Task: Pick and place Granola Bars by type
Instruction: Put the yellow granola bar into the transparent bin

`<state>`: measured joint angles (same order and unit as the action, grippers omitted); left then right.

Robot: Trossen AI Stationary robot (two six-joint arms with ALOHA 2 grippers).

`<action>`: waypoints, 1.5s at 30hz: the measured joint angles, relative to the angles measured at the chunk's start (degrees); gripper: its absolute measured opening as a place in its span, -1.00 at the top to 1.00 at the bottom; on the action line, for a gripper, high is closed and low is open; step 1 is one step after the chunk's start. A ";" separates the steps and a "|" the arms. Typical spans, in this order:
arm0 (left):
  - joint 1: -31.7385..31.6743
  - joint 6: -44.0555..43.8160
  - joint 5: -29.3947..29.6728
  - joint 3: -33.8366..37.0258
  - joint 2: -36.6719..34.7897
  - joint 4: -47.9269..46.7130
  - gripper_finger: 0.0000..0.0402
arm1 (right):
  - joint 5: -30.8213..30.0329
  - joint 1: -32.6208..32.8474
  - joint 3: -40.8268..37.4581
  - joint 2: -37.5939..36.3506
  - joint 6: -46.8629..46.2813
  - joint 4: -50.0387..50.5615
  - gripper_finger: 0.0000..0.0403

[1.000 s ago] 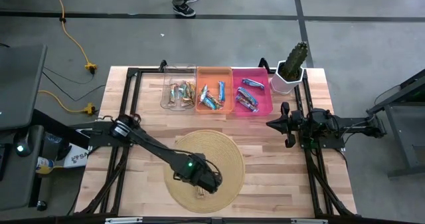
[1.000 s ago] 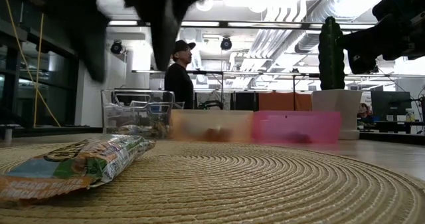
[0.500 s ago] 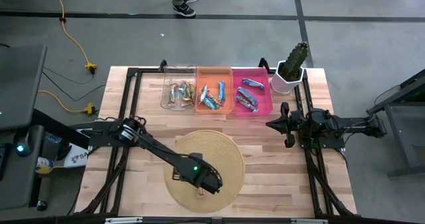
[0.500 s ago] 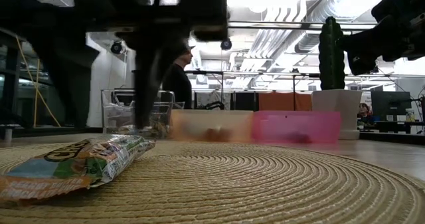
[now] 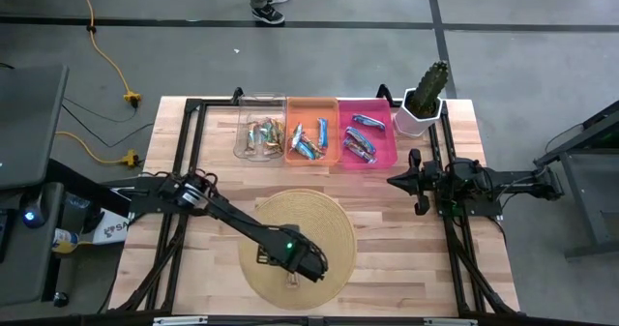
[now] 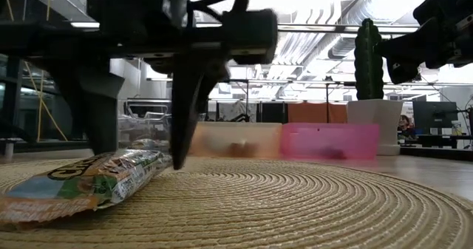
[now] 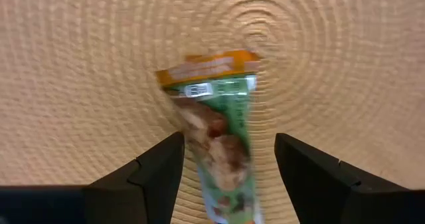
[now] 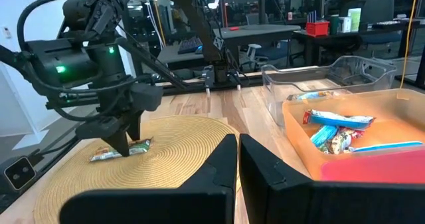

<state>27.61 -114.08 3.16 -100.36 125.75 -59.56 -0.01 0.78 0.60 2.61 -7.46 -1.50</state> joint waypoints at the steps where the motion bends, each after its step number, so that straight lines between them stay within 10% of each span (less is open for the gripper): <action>1: -0.25 0.02 0.07 -0.03 0.00 0.37 -0.16 | 0.00 0.01 0.00 0.00 0.01 0.00 1.00; 30: -0.25 2.43 -1.10 -0.24 2.21 1.60 -0.14 | 0.00 0.00 0.00 0.01 0.00 0.00 1.00; 45: -0.23 3.06 -1.62 -0.15 2.24 1.29 0.46 | 0.00 0.00 0.00 0.00 0.02 0.00 1.00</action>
<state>27.38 -111.02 1.54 -100.51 127.99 -58.27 -0.01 0.78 0.60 2.61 -7.44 -1.50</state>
